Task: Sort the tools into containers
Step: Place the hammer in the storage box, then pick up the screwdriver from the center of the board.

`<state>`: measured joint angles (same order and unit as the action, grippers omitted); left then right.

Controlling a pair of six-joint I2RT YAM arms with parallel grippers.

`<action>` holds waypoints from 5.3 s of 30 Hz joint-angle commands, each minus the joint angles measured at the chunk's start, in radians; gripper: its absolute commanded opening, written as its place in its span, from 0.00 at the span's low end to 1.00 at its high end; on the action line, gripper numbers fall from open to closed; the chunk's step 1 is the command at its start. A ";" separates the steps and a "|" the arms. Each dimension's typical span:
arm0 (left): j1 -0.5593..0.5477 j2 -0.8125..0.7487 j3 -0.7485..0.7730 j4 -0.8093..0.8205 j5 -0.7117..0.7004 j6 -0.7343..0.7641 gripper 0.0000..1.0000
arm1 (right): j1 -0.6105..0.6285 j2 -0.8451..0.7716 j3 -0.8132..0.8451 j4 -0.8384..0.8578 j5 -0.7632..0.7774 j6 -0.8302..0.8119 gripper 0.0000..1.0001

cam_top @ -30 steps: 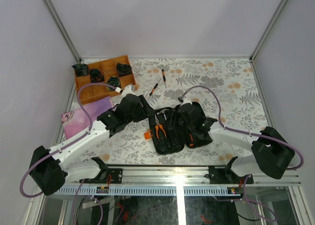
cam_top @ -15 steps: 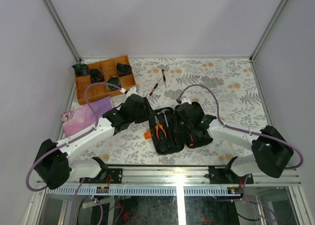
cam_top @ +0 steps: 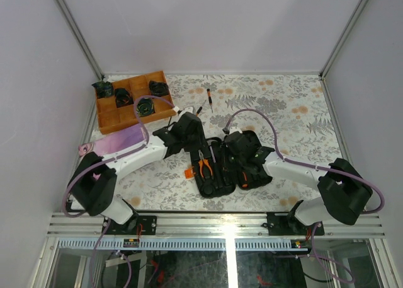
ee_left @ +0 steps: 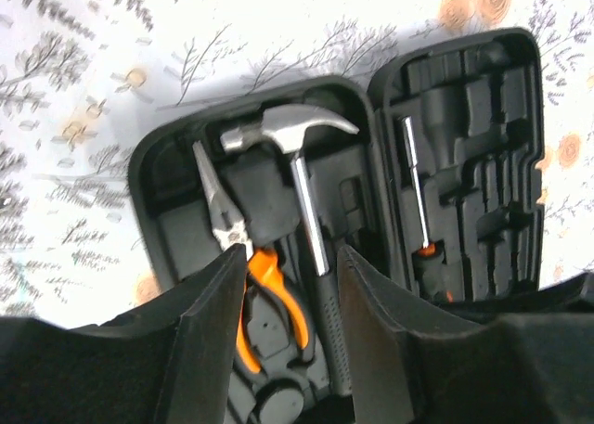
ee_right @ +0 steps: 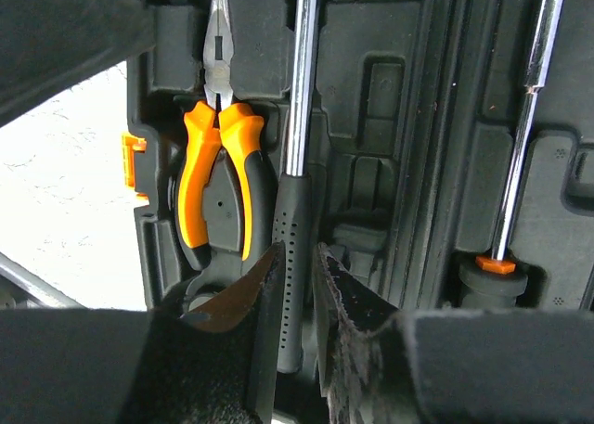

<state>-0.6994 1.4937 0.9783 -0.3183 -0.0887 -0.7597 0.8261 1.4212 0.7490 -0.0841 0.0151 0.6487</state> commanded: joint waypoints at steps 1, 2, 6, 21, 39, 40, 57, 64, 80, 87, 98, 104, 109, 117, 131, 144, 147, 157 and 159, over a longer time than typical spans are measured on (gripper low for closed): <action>0.006 0.088 0.107 0.053 0.007 0.048 0.42 | -0.006 -0.013 0.005 0.042 0.019 0.014 0.24; 0.005 0.109 0.124 0.049 0.002 0.051 0.41 | -0.006 -0.017 0.001 0.046 0.021 0.020 0.24; 0.006 0.195 0.186 0.038 -0.018 0.067 0.31 | -0.006 -0.028 -0.019 0.063 0.018 0.045 0.23; 0.006 0.358 0.308 -0.009 -0.073 0.121 0.15 | -0.005 -0.041 -0.029 0.064 0.018 0.058 0.21; 0.006 0.435 0.335 -0.031 -0.095 0.131 0.14 | -0.005 -0.022 -0.020 0.059 0.010 0.053 0.21; 0.006 0.438 0.335 -0.034 -0.097 0.131 0.14 | -0.006 -0.024 -0.019 0.057 0.012 0.052 0.21; 0.005 0.456 0.291 -0.034 -0.094 0.127 0.11 | -0.005 -0.061 0.038 0.007 -0.001 0.031 0.29; 0.005 0.457 0.293 -0.034 -0.093 0.129 0.10 | -0.004 -0.064 0.058 0.001 -0.029 0.025 0.29; 0.004 0.455 0.276 -0.030 -0.091 0.127 0.09 | 0.030 0.048 0.103 -0.127 -0.035 0.009 0.25; 0.005 0.445 0.236 -0.014 -0.093 0.117 0.08 | 0.033 0.095 0.091 -0.130 -0.021 0.024 0.24; 0.005 0.441 0.179 0.017 -0.086 0.107 0.07 | 0.033 0.159 0.077 -0.128 -0.002 0.042 0.19; 0.004 0.442 0.160 0.032 -0.080 0.107 0.02 | 0.033 0.212 0.078 -0.151 0.033 0.061 0.15; 0.005 0.447 0.146 0.032 -0.091 0.098 0.00 | 0.033 0.235 0.078 -0.161 0.044 0.066 0.12; 0.006 0.357 0.137 0.053 -0.086 0.127 0.00 | 0.033 0.085 0.043 -0.048 0.009 -0.001 0.18; 0.075 0.068 0.156 -0.060 -0.206 0.201 0.26 | 0.033 -0.210 -0.040 0.008 0.106 -0.022 0.38; 0.312 -0.012 -0.009 -0.144 -0.267 0.132 0.54 | 0.032 -0.320 -0.085 -0.031 0.210 -0.015 0.51; 0.318 0.027 -0.003 -0.129 -0.252 0.142 0.56 | 0.032 -0.316 -0.072 -0.048 0.209 -0.038 0.52; 0.360 0.143 -0.002 -0.090 -0.246 0.158 0.56 | 0.030 -0.308 -0.043 -0.093 0.198 -0.073 0.53; 0.366 0.165 -0.003 -0.060 -0.237 0.168 0.56 | 0.031 -0.310 -0.039 -0.102 0.188 -0.075 0.53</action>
<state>-0.3527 1.6249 0.9722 -0.4492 -0.3286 -0.6128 0.8528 1.1191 0.6594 -0.1734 0.1932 0.5976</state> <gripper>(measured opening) 0.561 0.528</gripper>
